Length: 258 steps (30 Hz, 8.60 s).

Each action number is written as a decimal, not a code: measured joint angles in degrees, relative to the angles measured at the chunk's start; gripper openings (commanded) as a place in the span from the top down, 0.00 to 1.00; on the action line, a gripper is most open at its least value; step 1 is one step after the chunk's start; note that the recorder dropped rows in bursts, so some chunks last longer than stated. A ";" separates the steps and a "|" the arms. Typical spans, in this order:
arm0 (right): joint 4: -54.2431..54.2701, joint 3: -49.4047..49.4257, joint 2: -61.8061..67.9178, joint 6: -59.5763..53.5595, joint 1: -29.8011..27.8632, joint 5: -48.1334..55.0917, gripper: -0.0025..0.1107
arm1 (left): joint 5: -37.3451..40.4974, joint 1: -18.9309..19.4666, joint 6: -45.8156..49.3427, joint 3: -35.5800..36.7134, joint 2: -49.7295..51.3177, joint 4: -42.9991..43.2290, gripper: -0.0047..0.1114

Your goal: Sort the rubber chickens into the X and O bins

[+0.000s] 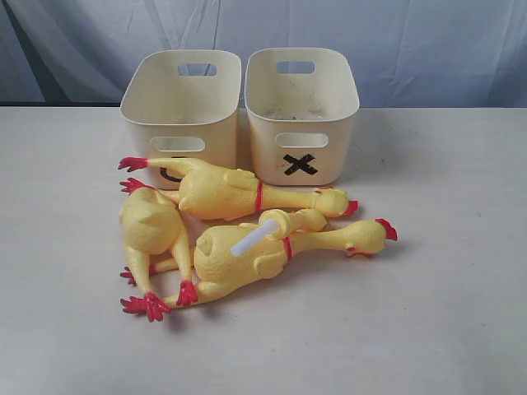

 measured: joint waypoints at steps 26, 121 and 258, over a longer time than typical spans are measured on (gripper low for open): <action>0.10 0.00 0.00 0.00 0.00 0.00 0.99 | 0.00 0.00 0.00 0.00 0.00 0.00 0.96; 25.87 -6.86 0.00 11.16 0.00 -16.30 0.99 | -17.21 -2.26 -38.04 -4.77 0.00 7.16 0.96; 62.76 -44.79 98.12 -119.12 40.89 -31.14 0.99 | -11.13 -2.26 -38.15 -4.77 0.00 7.52 0.96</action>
